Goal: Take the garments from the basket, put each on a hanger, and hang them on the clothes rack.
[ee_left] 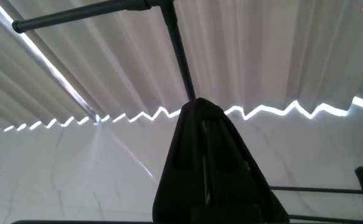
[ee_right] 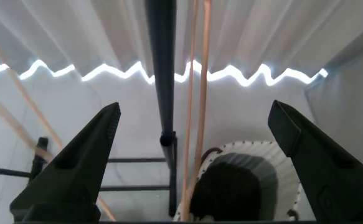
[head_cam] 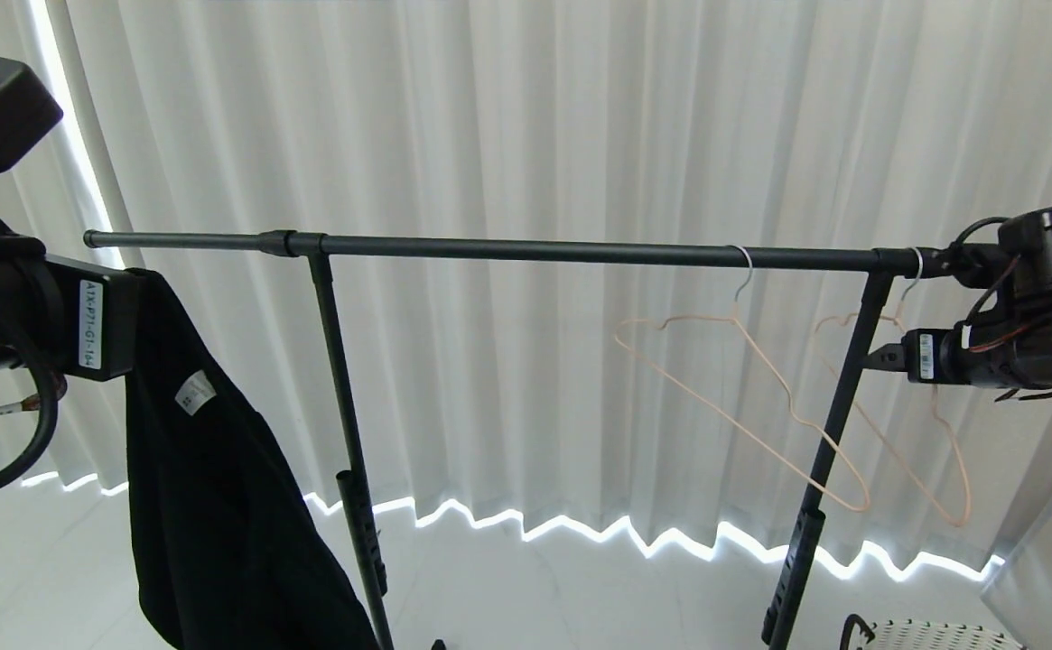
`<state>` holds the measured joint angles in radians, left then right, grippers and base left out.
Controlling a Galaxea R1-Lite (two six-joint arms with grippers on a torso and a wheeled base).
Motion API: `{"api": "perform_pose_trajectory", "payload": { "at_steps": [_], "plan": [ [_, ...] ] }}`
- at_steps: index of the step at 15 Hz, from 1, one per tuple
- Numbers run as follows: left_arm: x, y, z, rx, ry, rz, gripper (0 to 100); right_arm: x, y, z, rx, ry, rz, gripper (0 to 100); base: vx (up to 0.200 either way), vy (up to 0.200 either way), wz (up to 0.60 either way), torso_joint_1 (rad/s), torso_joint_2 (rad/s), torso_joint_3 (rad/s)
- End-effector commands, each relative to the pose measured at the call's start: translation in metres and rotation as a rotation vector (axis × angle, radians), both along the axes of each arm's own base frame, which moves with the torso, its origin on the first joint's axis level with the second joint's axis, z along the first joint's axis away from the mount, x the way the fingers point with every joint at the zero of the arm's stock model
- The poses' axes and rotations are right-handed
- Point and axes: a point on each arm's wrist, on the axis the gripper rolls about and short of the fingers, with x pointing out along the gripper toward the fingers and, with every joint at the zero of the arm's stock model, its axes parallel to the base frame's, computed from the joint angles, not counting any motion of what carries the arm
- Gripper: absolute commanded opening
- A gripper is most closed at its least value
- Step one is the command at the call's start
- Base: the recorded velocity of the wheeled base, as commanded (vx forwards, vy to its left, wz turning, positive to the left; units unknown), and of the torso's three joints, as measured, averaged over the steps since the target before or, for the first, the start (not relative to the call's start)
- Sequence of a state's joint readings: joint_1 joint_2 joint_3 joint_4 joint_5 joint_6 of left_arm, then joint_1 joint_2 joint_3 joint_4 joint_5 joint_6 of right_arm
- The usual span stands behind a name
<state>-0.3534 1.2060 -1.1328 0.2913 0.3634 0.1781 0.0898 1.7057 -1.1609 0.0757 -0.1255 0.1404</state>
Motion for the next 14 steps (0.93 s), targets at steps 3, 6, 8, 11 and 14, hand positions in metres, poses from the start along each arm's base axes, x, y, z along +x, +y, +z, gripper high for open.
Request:
{"api": "perform_pose_trajectory", "payload": {
  "at_steps": [3,6,8,11,14],
  "plan": [
    [-0.003,0.001,0.002,0.017,-0.009,-0.006,0,0.016,-0.009,-0.027,0.010,0.080,-0.042,100,0.000,0.000,0.00,0.000,0.00,0.000],
    [-0.004,0.001,0.002,0.044,-0.009,-0.016,0,0.010,-0.008,-0.035,0.029,0.108,-0.055,100,0.000,0.000,0.00,0.000,0.00,0.000],
    [-0.003,0.001,0.002,0.046,-0.008,-0.018,0,0.010,-0.008,-0.035,0.032,0.083,-0.055,100,0.000,0.000,0.00,0.000,0.00,0.000],
    [-0.004,0.001,0.002,0.048,-0.009,-0.017,0,0.011,-0.007,-0.033,0.034,0.059,-0.049,100,0.000,0.000,0.00,0.000,0.00,0.000],
    [-0.005,0.002,0.002,0.047,-0.012,-0.019,0,0.009,-0.004,-0.030,0.030,0.054,-0.037,0,0.000,0.000,0.00,0.000,0.00,0.000]
  ]
}}
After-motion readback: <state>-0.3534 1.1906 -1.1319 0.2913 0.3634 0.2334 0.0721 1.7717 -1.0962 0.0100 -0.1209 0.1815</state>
